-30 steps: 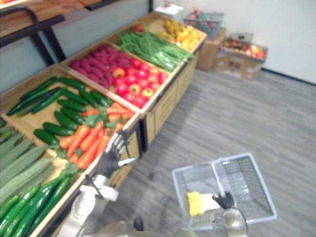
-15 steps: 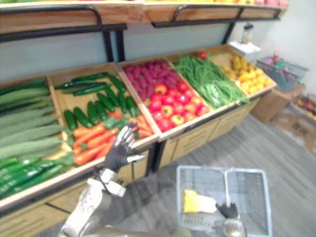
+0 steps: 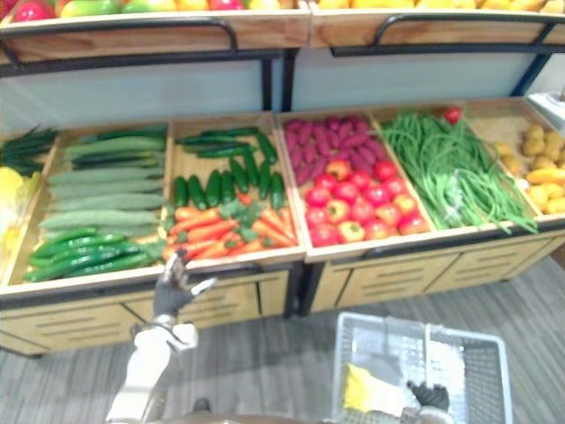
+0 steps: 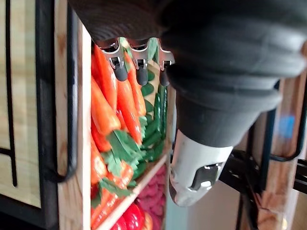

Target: Pick vegetable in the basket

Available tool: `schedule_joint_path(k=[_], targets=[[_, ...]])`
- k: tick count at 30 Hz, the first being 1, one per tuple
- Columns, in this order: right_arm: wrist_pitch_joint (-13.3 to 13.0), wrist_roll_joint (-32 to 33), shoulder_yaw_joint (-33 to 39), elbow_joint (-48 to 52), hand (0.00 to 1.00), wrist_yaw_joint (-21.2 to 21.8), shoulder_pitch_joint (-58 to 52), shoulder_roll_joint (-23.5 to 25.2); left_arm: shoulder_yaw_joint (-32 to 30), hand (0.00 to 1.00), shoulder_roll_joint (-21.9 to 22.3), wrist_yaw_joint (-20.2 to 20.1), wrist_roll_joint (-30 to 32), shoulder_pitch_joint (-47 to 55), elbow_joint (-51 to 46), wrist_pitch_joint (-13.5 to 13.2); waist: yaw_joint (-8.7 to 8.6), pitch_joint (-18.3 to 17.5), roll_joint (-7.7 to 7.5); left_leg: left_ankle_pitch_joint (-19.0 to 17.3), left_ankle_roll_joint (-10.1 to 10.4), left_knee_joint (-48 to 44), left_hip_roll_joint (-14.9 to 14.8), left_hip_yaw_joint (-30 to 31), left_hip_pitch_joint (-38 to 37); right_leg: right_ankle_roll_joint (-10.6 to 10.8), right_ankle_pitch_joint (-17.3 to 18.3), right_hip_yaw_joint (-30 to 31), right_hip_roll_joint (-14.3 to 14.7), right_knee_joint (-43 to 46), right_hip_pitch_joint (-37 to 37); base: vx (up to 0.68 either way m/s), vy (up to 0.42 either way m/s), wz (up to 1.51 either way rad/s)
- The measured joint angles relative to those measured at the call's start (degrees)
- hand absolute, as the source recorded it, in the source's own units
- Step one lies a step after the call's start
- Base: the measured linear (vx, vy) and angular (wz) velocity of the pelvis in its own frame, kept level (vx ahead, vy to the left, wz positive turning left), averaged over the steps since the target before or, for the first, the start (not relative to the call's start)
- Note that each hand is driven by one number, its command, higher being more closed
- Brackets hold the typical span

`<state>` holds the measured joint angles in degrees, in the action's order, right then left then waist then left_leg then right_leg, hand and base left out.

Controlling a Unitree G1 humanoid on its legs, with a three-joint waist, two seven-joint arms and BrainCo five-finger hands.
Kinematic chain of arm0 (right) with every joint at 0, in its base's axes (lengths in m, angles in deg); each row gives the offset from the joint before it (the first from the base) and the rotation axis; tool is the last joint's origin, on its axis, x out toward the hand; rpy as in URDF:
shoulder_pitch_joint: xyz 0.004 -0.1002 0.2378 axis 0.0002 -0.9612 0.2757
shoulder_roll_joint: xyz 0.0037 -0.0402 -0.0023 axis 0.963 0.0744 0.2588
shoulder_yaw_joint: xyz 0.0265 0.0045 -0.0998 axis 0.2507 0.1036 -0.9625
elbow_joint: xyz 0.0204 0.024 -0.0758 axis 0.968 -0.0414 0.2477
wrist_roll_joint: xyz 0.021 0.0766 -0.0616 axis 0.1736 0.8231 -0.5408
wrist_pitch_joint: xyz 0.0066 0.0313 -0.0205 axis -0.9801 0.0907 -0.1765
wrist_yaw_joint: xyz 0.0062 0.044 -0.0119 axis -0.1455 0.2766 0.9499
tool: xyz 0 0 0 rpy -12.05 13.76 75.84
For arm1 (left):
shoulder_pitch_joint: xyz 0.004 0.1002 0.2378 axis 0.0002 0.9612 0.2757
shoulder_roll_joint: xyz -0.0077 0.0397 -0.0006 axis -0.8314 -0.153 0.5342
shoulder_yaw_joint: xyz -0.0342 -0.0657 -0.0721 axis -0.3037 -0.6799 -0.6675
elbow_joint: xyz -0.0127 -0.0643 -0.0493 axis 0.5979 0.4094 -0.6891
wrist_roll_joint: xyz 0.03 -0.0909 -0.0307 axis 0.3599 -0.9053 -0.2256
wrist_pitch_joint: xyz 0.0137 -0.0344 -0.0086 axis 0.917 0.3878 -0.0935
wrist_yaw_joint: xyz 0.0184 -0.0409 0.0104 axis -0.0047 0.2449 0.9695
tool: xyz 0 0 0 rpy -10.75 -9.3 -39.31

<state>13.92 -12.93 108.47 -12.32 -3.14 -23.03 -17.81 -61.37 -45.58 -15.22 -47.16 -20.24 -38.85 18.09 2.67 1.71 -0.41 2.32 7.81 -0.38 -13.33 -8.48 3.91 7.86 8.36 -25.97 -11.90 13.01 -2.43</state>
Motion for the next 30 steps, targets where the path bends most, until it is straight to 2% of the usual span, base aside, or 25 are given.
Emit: schedule_joint_path(k=[3,5,12,13,18,25,30], targets=[[0.06,0.04,-1.13,0.01,1.0,0.65,-0.07,0.26,-0.43,0.0,-0.61,-0.15,0.05,0.28,0.02,0.01,-0.98,-0.24,-0.35,0.7,0.3,1.17,1.84,0.3,-0.18,0.87,-0.8,1.36,-0.89,-1.6,0.62,0.02,0.139,0.14],[0.08,0.11,-1.78,0.0,1.0,1.06,0.02,0.73,-0.36,0.0,-0.62,-0.29,0.04,0.25,0.01,0.01,-1.03,-0.46,-0.55,1.25,0.09,2.21,3.13,0.48,-0.34,1.15,-2.23,1.6,-1.52,-3.35,0.96,0.04,0.116,0.05],[0.1,1.69,-5.56,-0.1,1.0,2.18,0.74,2.32,0.87,0.0,-2.28,-1.25,0.07,0.02,0.01,0.01,-1.43,-0.58,-0.76,1.58,-0.12,4.5,3.84,-0.57,-2.0,1.29,-3.48,2.88,-1.36,-5.65,1.91,0.05,0.032,-0.06],[0.07,1.83,-9.79,-1.7,1.0,2.27,2.77,3.4,1.4,0.0,-3.01,-1.27,0.02,0.19,0.01,0.0,-2.74,-0.31,-2.63,1.83,-0.16,5.87,3.95,-1.23,-3.17,1.25,-5.52,3.16,-0.4,-10.34,4.02,0.0,0.0,0.0],[0.06,1.85,-9.79,-1.83,1.0,2.27,2.71,3.42,1.38,0.0,-3.05,-1.24,0.03,0.19,0.1,0.0,-2.79,-0.2,-2.8,1.82,-0.15,5.87,3.95,-1.33,-3.17,1.25,-5.52,3.25,-0.4,-10.35,3.92,0.0,0.0,-0.01],[-0.15,3.62,-9.15,-2.16,1.0,2.08,2.4,4.3,0.47,0.0,-4.01,1.5,8.13,0.26,2.82,0.06,-4.04,0.06,-3.2,1.81,-0.15,5.88,3.92,-1.64,-3.17,1.25,-5.51,3.66,-0.38,-10.19,3.76,0.0,0.0,-0.01],[-1.11,5.64,-6.86,-3.97,1.0,2.02,1.66,5.14,-2.53,0.0,-4.0,4.98,15.7,0.43,3.21,0.39,-3.99,0.09,-3.27,1.8,-0.15,6.15,3.94,-1.51,-3.18,0.88,-5.27,3.66,-0.36,-10.12,3.85,0.0,0.0,0.0]])
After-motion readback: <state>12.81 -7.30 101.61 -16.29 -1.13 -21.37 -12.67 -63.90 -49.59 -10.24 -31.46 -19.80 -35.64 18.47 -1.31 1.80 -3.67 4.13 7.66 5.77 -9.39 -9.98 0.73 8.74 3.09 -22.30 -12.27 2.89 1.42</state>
